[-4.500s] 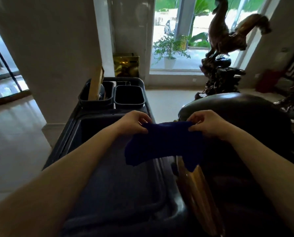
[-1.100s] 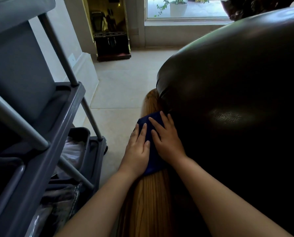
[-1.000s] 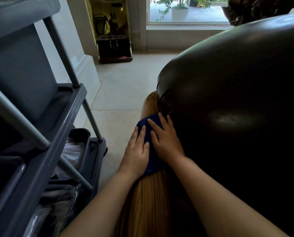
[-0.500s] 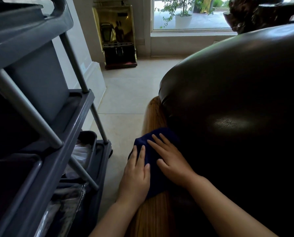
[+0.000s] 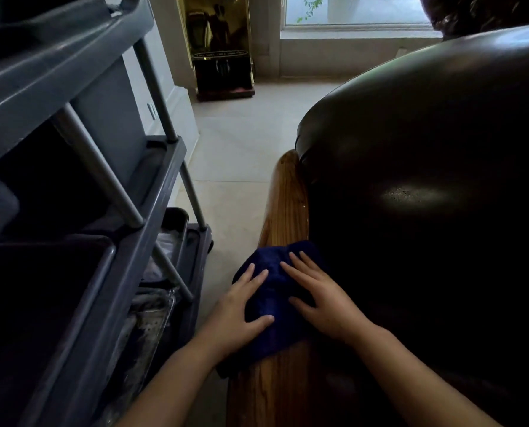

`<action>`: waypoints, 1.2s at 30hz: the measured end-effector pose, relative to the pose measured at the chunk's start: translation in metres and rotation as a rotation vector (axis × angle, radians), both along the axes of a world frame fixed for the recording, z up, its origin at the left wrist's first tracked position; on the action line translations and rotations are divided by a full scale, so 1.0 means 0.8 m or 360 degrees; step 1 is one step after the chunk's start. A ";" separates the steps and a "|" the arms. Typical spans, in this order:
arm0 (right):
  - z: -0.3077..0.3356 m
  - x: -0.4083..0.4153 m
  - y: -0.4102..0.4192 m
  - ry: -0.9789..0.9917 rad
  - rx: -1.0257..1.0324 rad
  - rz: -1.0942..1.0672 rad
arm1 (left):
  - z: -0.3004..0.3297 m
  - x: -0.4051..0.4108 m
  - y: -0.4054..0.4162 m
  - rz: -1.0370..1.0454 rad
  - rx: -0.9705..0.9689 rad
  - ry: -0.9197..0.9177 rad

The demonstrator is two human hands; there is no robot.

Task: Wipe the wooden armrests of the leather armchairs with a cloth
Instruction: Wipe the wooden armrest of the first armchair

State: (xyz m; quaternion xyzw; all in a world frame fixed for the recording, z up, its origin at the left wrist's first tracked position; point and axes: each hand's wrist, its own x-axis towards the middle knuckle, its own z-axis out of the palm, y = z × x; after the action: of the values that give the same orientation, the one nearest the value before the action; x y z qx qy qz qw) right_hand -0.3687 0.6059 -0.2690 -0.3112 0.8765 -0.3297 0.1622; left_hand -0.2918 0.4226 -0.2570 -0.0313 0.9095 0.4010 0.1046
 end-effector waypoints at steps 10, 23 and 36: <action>0.014 0.109 0.025 0.0350 0.0158 -0.0259 | 0.028 0.078 0.017 -0.0047 -0.0352 0.0151; 0.268 0.150 0.124 -0.0391 0.0035 -0.0344 | 0.275 0.081 0.064 -0.0438 -0.0116 -0.0242; 0.537 0.285 0.423 -0.0105 0.0017 -0.0733 | 0.540 0.138 0.355 -0.0950 -0.0268 0.0017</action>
State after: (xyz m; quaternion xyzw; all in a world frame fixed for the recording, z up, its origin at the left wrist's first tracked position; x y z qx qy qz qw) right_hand -0.1410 0.9442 0.1602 -0.0910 0.9203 -0.3633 0.1129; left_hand -0.1818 0.7063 0.1750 0.2308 0.9091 0.2760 0.2102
